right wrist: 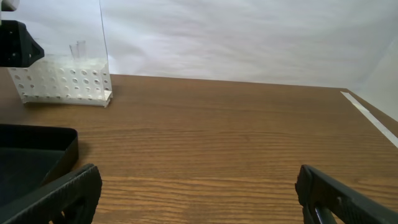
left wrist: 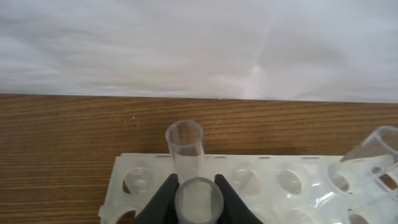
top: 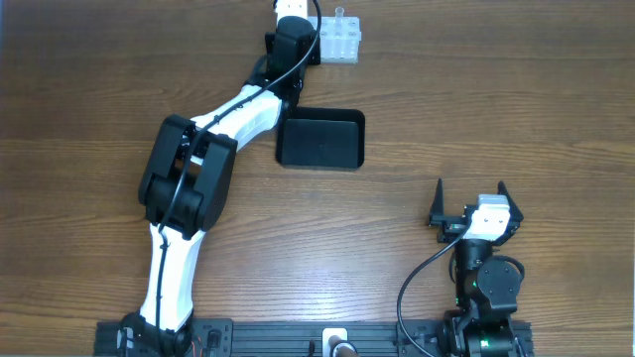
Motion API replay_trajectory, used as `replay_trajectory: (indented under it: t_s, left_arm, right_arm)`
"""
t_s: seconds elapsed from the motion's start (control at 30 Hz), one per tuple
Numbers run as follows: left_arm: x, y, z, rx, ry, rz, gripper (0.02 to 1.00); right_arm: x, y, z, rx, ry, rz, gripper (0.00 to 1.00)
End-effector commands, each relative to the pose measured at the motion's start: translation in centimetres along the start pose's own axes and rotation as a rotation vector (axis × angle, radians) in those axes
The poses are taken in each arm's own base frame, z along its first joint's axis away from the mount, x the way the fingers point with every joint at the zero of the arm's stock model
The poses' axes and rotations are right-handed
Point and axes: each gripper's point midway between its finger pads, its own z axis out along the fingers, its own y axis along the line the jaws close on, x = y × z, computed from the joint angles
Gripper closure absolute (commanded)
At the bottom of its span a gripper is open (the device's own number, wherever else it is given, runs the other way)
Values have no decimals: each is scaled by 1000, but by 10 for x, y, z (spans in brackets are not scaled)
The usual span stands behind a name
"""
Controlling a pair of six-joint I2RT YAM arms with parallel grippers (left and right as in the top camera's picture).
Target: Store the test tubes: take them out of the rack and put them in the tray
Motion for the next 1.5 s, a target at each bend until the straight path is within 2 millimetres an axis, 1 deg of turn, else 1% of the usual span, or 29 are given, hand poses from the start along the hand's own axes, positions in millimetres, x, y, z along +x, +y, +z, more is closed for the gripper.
replay_trajectory:
  t_s: [0.03,0.2,0.3,0.43,0.6,0.83,1.07,1.3,1.43,1.5]
  left_arm:
    - [1,1,5,-6,-3,-8,849]
    - [1,1,5,-7,-3,-8,860]
    - [1,2,5,-8,-3,-8,893]
    - [0,2,5,-9,-4,-9,899]
    - [-9,4,2,-19,-16,-12,934]
    - [-44,12,-17,-54,-57,-11,976]
    - [-93,19,-40,-53,-135,-17,976]
    - [-136,28,-62,-54,-212,-29,978]
    - [-155,32,-81,-54,-220,-33,978]
    - [-159,33,-92,-55,-193,-28,980]
  right_arm:
    - [3,-3,0,15,7,-1,7]
    - [3,-3,0,15,7,-1,9]
    - [3,-3,0,15,7,-1,7]
    - [3,-3,0,15,7,-1,9]
    - [3,-3,0,15,7,-1,9]
    - [3,-3,0,15,7,-1,9]
    - [3,-3,0,15,7,-1,9]
    - [3,-3,0,15,7,-1,9]
    - [3,-3,0,15,7,-1,9]
    - [3,-3,0,15,7,-1,7]
